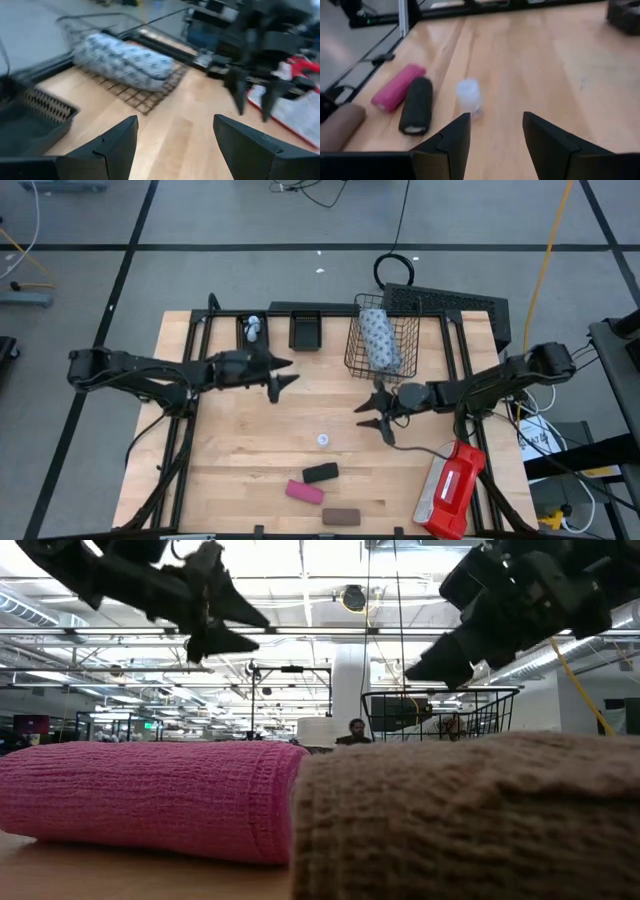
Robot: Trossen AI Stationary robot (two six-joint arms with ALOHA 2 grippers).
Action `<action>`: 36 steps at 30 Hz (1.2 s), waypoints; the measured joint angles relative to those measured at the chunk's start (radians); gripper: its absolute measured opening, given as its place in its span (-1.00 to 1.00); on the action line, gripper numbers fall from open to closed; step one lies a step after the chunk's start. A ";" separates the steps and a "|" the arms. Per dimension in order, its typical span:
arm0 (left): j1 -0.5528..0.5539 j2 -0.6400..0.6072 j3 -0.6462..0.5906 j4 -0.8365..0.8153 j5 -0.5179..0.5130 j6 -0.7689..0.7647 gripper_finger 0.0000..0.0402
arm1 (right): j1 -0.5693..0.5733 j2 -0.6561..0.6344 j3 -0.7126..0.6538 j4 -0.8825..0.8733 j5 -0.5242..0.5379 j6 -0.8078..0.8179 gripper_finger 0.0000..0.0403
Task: Pick & place medical supplies in basket/bin
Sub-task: Put the white pill bottle into the left black basket
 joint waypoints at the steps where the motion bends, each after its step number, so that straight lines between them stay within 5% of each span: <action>1: -0.034 -0.001 0.000 0.005 -0.018 0.028 0.34 | 0.010 0.016 0.000 0.000 0.000 0.000 -0.16; 9: -0.204 -0.003 0.000 0.083 -0.088 0.147 0.34 | 0.071 0.164 0.000 0.054 0.099 0.029 -0.16; 23: -0.181 0.011 0.000 0.089 -0.079 0.132 0.34 | 0.115 0.430 0.006 0.335 0.136 0.000 -0.14; 36: -0.179 0.011 0.000 0.068 -0.078 0.060 0.34 | 0.115 0.588 0.137 0.352 0.153 -0.065 0.38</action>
